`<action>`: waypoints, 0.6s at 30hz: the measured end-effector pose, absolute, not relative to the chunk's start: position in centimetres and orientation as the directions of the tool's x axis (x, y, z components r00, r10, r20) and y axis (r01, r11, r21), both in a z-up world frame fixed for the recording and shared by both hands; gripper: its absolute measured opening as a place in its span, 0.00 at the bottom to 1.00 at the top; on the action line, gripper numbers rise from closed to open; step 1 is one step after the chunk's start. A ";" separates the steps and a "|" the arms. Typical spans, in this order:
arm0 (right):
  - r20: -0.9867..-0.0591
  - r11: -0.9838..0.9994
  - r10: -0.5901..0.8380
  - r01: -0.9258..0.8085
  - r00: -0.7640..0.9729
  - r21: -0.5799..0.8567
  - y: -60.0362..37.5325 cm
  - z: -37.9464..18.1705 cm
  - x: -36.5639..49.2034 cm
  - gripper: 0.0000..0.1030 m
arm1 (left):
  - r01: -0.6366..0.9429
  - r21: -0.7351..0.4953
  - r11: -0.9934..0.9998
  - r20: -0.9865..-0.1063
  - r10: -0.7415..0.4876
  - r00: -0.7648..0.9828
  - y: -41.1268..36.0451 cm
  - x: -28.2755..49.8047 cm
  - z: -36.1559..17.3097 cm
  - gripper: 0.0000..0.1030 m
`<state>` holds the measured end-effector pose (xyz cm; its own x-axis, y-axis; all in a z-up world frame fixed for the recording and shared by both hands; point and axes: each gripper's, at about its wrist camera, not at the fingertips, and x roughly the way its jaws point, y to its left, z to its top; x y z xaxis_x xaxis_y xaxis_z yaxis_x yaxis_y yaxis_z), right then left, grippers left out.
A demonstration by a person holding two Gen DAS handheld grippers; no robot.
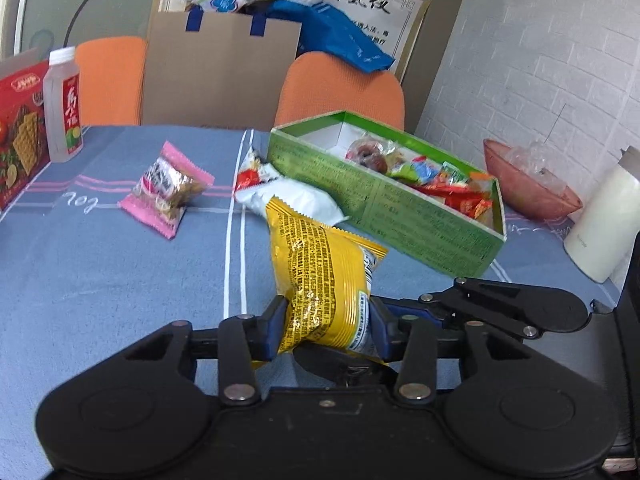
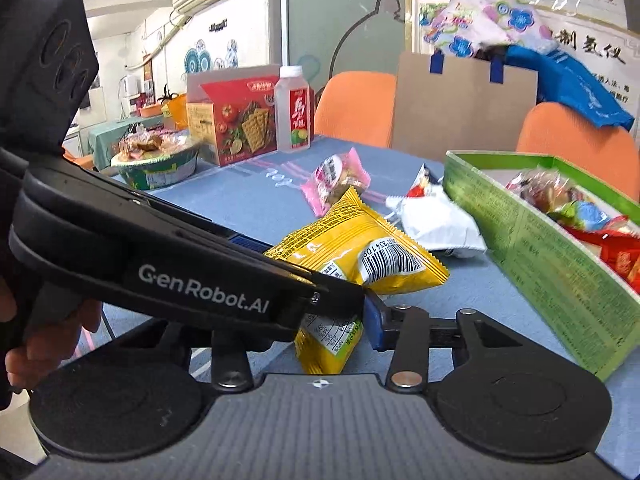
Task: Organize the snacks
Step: 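Grasp the yellow chip bag with the left gripper, drop it in box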
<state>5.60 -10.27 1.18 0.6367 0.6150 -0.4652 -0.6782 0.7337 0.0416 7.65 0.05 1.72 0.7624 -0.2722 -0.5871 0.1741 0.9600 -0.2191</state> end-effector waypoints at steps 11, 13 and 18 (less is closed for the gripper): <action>-0.279 0.821 0.534 -0.568 0.798 -0.051 -14.8 6.3 7.3 0.71 | 0.329 -0.163 0.930 -0.454 -0.367 0.812 -4.8 11.5 8.0 0.94; -0.263 0.845 0.501 -0.532 0.825 -0.060 -15.9 6.6 8.5 0.71 | 0.359 -0.164 0.919 -0.444 -0.393 0.805 -6.1 13.2 8.4 0.94; -0.265 0.894 0.415 -0.444 0.871 -0.062 -18.5 6.7 12.3 0.71 | 0.413 -0.180 0.893 -0.446 -0.448 0.775 -9.4 17.9 8.3 0.94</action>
<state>12.25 -18.52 6.67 0.8706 0.4146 -0.2647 -0.4444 0.8937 -0.0620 17.91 -9.41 8.34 0.7747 -0.4483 -0.4459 0.4131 0.8928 -0.1798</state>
